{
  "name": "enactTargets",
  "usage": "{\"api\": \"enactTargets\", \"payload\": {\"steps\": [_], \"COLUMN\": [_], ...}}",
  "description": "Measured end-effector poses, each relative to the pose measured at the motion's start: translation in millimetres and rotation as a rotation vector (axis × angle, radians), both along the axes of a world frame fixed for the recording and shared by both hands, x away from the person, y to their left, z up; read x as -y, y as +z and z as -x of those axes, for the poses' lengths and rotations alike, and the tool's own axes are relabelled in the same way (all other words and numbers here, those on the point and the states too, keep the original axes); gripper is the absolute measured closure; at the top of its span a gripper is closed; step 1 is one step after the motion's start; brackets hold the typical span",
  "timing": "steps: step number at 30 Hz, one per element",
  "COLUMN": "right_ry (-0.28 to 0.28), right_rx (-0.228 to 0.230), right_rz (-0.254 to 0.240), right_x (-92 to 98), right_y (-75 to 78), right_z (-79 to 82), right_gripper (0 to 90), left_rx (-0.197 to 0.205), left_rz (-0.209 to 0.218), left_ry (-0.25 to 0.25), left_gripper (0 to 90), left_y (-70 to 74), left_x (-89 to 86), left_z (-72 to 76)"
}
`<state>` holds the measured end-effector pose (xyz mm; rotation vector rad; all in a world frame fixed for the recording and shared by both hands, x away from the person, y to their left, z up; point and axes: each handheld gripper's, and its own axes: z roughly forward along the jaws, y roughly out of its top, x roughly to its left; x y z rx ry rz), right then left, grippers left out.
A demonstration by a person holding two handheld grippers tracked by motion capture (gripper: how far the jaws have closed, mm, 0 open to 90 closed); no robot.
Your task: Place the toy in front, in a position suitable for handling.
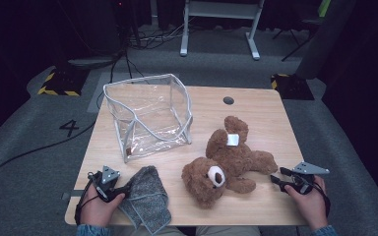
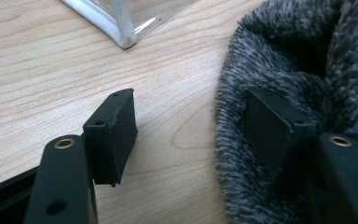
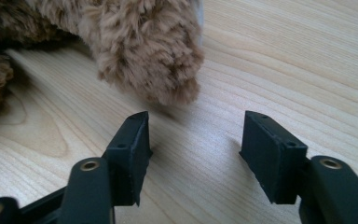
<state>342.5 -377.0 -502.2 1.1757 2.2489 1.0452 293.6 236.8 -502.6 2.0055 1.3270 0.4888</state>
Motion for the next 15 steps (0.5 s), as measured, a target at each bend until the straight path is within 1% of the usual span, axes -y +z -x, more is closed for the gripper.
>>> {"api": "enactTargets", "payload": {"steps": [1, 2, 4, 5, 6, 7, 8, 9, 10, 11, 12, 13, 14, 15], "right_ry": [-0.001, -0.001, -0.002, -0.002, -0.002, 0.003, 0.008, 0.015, 0.03, 0.03, 0.044, 0.086, 0.086, 0.128], "right_rx": [0.0, 0.0, 0.005, 0.013, 0.013, 0.019, 0.038, 0.055, 0.07, 0.07, 0.086, 0.128, 0.128, 0.15], "right_rz": [0.001, 0.001, -0.002, -0.029, -0.029, -0.034, -0.03, -0.045, -0.048, -0.048, -0.049, -0.049, -0.049, -0.059], "right_x": [-0.1, -0.1, -0.2, 0.0, 0.0, -0.4, -0.7, -3.5, -5.8, -5.8, -9.6, -21.5, -21.5, -33.9], "right_y": [0.0, 0.0, 0.5, 2.9, 2.9, 6.0, 11.4, 20.4, 25.9, 25.9, 31.8, 43.9, 43.9, 51.5], "right_z": [0.3, 0.3, 1.3, 2.4, 2.4, 3.3, 4.7, 7.7, 9.5, 9.5, 12.1, 17.2, 17.2, 19.6], "right_gripper": [39.7, 39.7, 39.2, 39.2, 39.2, 39.3, 39.2, 38.1, 37.4, 37.4, 36.6, 34.9, 34.9, 33.0], "left_rx": [0.001, 0.002, -0.001, -0.01, -0.01, -0.002, 0.003, 0.018, 0.022, 0.022, 0.031, 0.044, 0.044, 0.046], "left_rz": [0.003, 0.015, 0.019, 0.054, 0.054, 0.053, 0.055, 0.052, 0.056, 0.056, 0.056, 0.066, 0.066, 0.085], "left_ry": [-0.001, 0.001, 0.013, 0.021, 0.021, 0.026, 0.029, 0.023, 0.027, 0.027, 0.025, 0.02, 0.02, 0.027], "left_gripper": [34.9, 34.9, 34.8, 37.2, 38.8, 38.8, 39.2, 39.3, 39.0, 38.6, 38.6, 38.2, 38.2, 38.3], "left_y": [-0.1, -0.3, 0.2, 1.5, 1.5, 3.7, 5.2, 10.4, 13.5, 13.5, 16.7, 23.6, 23.6, 29.0], "left_x": [-0.1, -0.2, -2.1, -4.5, -4.5, -6.2, -6.5, -6.9, -6.1, -6.1, -6.0, -5.3, -5.3, -5.3], "left_z": [-0.1, -0.1, 0.4, 1.3, 1.3, 2.4, 3.2, 5.7, 7.4, 7.4, 8.8, 13.4, 13.4, 18.4]}}
